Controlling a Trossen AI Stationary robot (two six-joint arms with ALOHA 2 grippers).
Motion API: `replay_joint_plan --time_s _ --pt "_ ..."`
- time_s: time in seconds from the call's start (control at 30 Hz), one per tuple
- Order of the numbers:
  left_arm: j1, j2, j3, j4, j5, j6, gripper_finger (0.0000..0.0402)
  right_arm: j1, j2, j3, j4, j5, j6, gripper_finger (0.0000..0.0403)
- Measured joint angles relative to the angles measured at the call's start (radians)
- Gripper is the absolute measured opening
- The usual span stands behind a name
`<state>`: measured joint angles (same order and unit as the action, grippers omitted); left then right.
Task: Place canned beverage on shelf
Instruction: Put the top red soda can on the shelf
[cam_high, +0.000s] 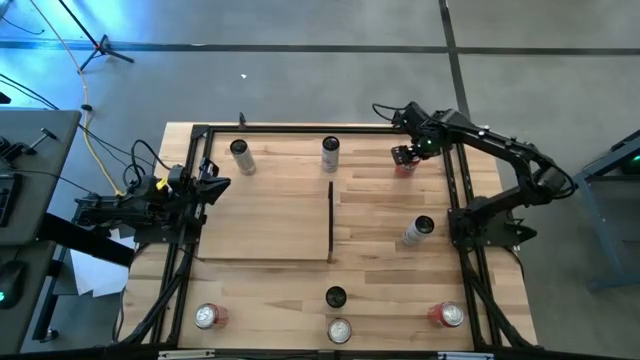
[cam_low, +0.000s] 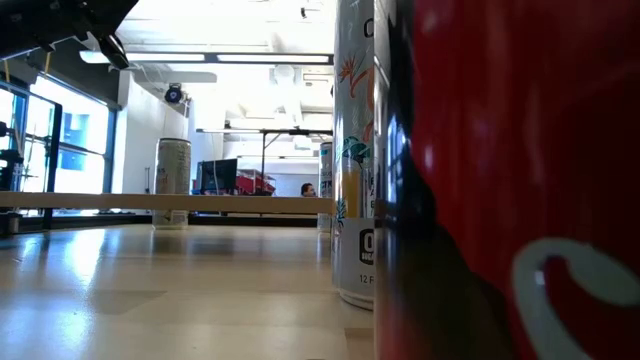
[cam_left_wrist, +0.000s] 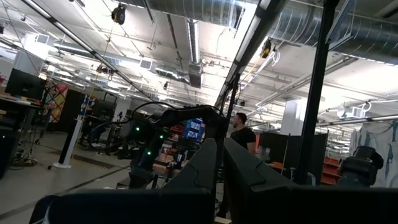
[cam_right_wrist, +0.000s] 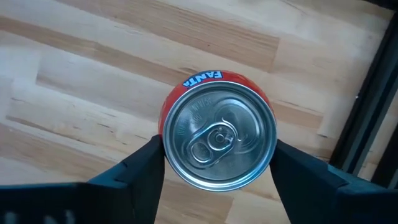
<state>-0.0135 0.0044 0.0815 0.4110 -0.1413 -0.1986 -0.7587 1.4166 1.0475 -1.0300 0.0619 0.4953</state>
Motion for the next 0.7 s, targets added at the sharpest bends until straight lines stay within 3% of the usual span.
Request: replay_joint_plan --time_s 0.43,0.7 --pt "0.000 0.000 0.000 0.000 0.000 0.000 0.0007 0.113 0.005 0.110 -0.137 -0.014 0.179 0.0230" --pt "0.000 0.000 0.000 0.000 0.000 0.000 0.0007 0.160 0.004 0.115 -0.139 0.032 0.204 0.0173"
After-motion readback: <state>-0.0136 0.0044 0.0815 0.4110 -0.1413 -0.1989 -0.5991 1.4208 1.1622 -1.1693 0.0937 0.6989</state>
